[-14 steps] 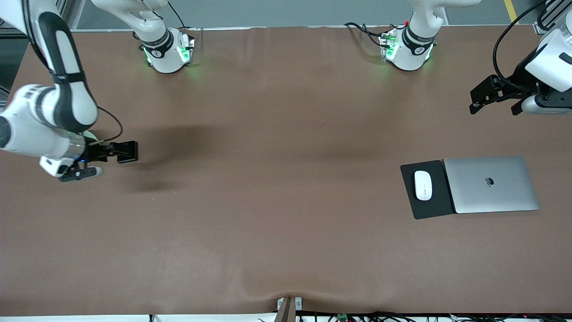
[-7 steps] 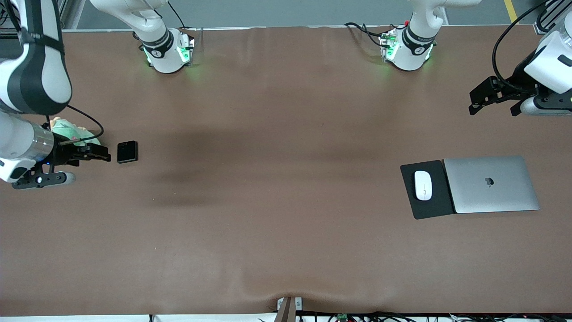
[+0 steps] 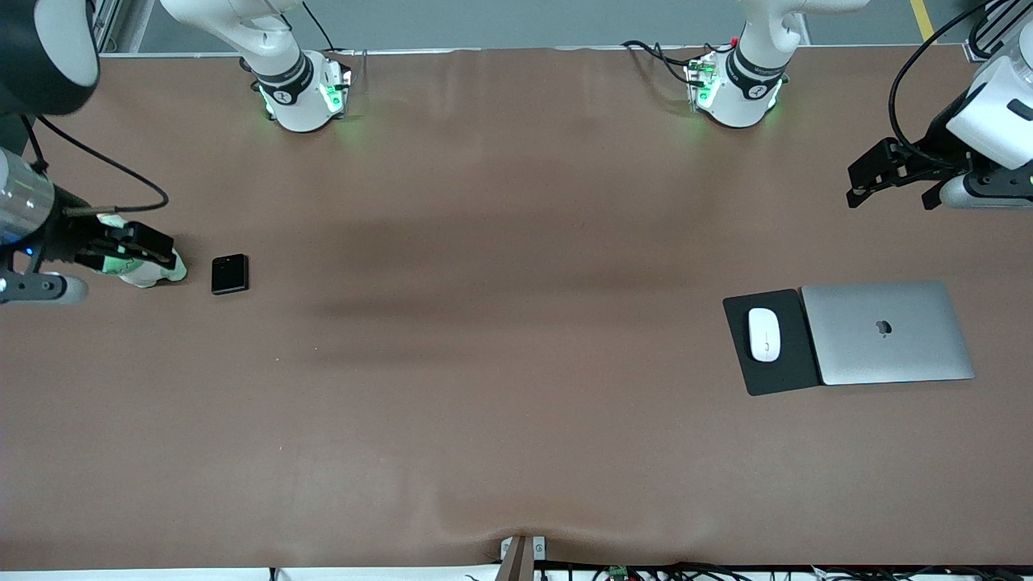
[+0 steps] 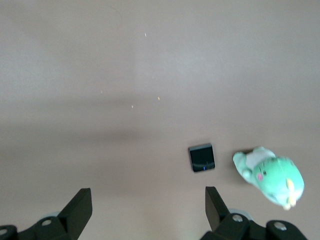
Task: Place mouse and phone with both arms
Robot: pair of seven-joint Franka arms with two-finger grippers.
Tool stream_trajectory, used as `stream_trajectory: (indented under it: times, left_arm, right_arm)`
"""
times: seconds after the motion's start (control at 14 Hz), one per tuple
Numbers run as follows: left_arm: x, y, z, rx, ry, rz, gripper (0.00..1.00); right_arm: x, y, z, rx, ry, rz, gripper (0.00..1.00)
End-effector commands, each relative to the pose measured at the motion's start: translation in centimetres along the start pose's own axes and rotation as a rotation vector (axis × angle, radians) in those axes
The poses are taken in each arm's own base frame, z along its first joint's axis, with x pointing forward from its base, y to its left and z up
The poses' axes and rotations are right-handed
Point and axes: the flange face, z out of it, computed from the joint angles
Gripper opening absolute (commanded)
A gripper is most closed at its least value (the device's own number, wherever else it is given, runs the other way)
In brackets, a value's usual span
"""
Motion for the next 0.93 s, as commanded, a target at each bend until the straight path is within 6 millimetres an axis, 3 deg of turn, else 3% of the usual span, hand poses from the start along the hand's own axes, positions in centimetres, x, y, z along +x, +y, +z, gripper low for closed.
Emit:
stream_trajectory:
  times: [0.0,0.21,0.5,0.86]
  left_arm:
    - [0.3,-0.1,-0.1,0.013,0.006,0.005,1.00]
    - [0.4,0.0,-0.1,0.013,0.007,0.005,1.00]
    - [0.4,0.0,-0.1,0.013,0.006,0.005,1.00]
    - [0.5,0.0,0.0,0.013,0.006,0.003,1.00]
  right_arm:
    - [-1.9,4.6,-1.7,0.027,-0.011,0.071,1.00]
    - [-2.0,2.4,-1.3,0.011,-0.005,0.038,1.00]
    - [-1.7,5.1,-1.0,0.005,-0.001,0.081,1.00]
    - [-1.7,5.0,-0.7,0.005,-0.007,0.079,1.00]
